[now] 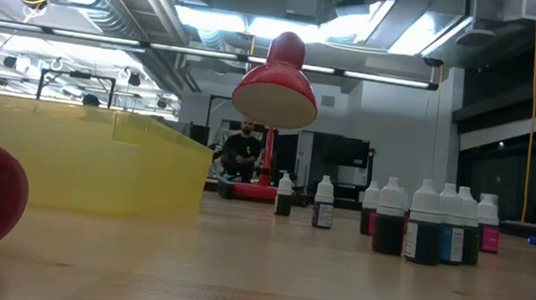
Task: Pick & Place food coloring
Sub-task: Put the large violet food coloring bottle into the yellow bin, then put the large blue food coloring bottle into the yellow bin
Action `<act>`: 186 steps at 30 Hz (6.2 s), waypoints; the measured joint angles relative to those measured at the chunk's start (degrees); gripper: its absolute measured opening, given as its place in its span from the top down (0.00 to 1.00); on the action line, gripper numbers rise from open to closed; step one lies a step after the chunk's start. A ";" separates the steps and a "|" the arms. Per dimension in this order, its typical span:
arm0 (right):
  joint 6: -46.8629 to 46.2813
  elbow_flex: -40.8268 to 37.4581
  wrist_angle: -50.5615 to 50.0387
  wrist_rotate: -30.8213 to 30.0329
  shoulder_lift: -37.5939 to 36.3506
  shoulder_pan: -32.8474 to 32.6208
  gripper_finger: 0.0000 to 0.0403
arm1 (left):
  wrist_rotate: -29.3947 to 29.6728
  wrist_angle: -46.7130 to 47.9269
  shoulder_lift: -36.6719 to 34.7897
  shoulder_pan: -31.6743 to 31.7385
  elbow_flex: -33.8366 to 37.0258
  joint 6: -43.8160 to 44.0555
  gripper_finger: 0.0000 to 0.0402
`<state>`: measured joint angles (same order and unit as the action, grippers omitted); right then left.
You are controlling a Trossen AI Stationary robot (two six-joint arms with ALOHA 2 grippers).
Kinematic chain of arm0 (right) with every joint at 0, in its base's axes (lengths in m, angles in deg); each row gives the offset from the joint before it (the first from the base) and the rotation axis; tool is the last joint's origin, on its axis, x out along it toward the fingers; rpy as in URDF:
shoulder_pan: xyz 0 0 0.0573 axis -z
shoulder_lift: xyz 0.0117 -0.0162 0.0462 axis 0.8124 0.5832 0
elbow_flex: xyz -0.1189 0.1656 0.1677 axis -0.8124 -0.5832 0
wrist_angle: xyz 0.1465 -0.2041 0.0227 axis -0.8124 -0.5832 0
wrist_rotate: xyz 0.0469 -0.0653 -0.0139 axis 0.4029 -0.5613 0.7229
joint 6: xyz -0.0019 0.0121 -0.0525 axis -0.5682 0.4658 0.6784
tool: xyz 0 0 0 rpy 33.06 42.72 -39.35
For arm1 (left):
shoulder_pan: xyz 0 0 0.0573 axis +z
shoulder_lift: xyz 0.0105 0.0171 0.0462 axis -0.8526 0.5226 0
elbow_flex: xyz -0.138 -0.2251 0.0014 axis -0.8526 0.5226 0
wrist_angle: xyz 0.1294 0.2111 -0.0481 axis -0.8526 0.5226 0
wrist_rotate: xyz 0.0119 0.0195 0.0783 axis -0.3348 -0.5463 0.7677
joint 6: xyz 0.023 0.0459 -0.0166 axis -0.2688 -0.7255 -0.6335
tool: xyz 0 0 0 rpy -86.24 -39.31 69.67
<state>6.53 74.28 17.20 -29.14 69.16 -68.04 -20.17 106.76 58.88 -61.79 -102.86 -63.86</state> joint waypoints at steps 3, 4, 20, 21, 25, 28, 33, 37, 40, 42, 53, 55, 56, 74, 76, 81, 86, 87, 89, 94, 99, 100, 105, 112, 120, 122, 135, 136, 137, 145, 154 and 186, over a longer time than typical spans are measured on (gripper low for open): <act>-0.03 0.00 -0.13 -0.04 0.04 0.02 0.51 | 0.02 1.05 -0.32 0.00 0.00 0.00 0.72; 0.09 0.00 -0.11 -0.07 0.07 0.02 0.51 | 0.09 1.79 -0.47 0.00 0.00 -0.15 0.72; 0.25 0.00 -0.53 -0.36 0.15 0.09 0.50 | 10.68 12.87 -4.13 0.00 0.00 -2.33 0.72; 0.25 0.00 -0.53 -0.34 0.14 0.09 0.50 | 11.71 13.39 -4.13 0.00 0.00 -1.87 0.72; 0.25 0.00 -0.44 -0.17 0.14 0.04 0.50 | 16.60 14.99 -4.13 0.00 0.00 -0.56 0.72; 0.25 0.00 -0.44 -0.17 0.15 0.04 0.50 | 20.73 15.37 -4.13 0.00 0.00 -0.78 0.72; 0.24 0.00 -0.43 -0.17 0.14 0.04 0.50 | 25.10 15.96 -4.15 0.00 0.17 -1.55 0.72; 0.23 0.00 -0.42 -0.15 0.13 0.04 0.50 | 28.62 15.98 -4.15 0.00 1.87 -3.48 0.72; 0.23 0.00 -0.41 -0.15 0.14 0.04 0.50 | 31.25 15.17 -4.80 0.21 4.74 -3.58 0.72; 0.23 0.00 -0.39 -0.15 0.13 0.04 0.50 | 31.99 14.94 -6.38 1.53 7.60 -3.58 0.72; 0.23 0.00 -0.46 -0.15 0.13 0.04 0.50 | 27.94 6.04 -11.32 5.22 26.37 2.60 0.72; 0.23 0.00 -0.50 -0.13 0.13 0.04 0.50 | 27.94 5.19 -12.18 4.85 28.92 4.20 0.72; 0.23 0.00 -0.50 -0.13 0.13 0.04 0.50 | 28.04 4.77 -12.50 4.62 30.10 4.88 0.72; 0.21 0.00 -0.63 -0.13 0.13 0.04 0.50 | 30.36 -3.79 -16.06 4.35 48.21 12.76 0.72; 0.21 0.00 -0.63 -0.13 0.13 0.04 0.50 | 30.47 -4.58 -16.02 4.35 49.83 13.20 0.72; 0.21 0.00 -0.66 -0.13 0.13 0.04 0.50 | 31.04 -7.33 -15.90 4.60 52.43 13.61 0.72; 0.21 -0.01 -0.66 -0.13 0.13 0.04 0.50 | 31.38 -6.90 -14.60 4.92 52.74 15.70 0.70; 0.22 -0.02 -0.66 -0.13 0.13 0.04 0.50 | 31.45 -7.25 -14.24 4.92 52.74 15.72 0.69; 0.22 -0.02 -0.66 -0.13 0.13 0.04 0.50 | 31.47 -7.59 -13.69 4.92 52.74 15.74 0.68; 0.21 -0.02 -0.70 -0.13 0.11 0.04 0.50 | 31.31 -8.03 -13.17 4.92 52.74 15.69 0.67; 0.21 -0.02 -0.72 -0.13 0.11 0.04 0.50 | 29.91 -7.80 -13.49 4.92 52.54 15.65 0.65; 0.21 -0.02 -0.72 -0.13 0.11 0.04 0.50 | 29.86 -7.63 -13.50 4.90 52.24 15.66 0.65; 0.21 -0.02 -0.74 -0.13 0.11 0.04 0.50 | 31.78 -7.28 -13.70 4.96 50.48 15.55 0.58; 0.22 -0.02 -0.76 -0.13 0.11 0.03 0.50 | 31.99 -7.71 -15.02 4.69 50.41 16.66 0.44; 0.21 -0.02 -0.76 -0.13 0.11 0.04 0.50 | 36.69 -0.47 -20.73 4.09 44.08 18.81 0.31; 0.21 -0.02 -0.76 -0.13 0.11 0.04 0.50 | 37.93 2.54 -21.59 4.07 41.23 20.25 0.30; 0.21 -0.02 -0.79 -0.13 0.09 0.04 0.50 | 35.91 28.09 -17.13 0.34 21.25 35.12 0.32; 0.23 -0.02 -0.79 -0.13 0.09 0.04 0.50 | 35.85 30.06 -16.10 -0.35 19.80 36.63 0.32; 0.22 -0.02 -0.79 -0.13 0.09 0.04 0.50 | 35.82 31.86 -15.13 -1.09 18.43 38.21 0.32; 0.23 -0.02 -0.79 -0.13 0.09 0.04 0.50 | 35.20 41.29 -6.80 -7.34 9.71 49.55 0.32; 0.21 -0.02 -0.79 -0.13 0.09 0.04 0.50 | 28.81 42.42 0.84 -13.16 7.06 58.67 0.32; -0.28 -0.02 0.63 0.18 0.09 0.03 0.50 | 21.30 19.90 2.45 -28.20 7.06 54.01 0.32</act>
<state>6.25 74.26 17.83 -28.96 69.25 -68.01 1.12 126.66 61.33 -89.98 -95.80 -9.85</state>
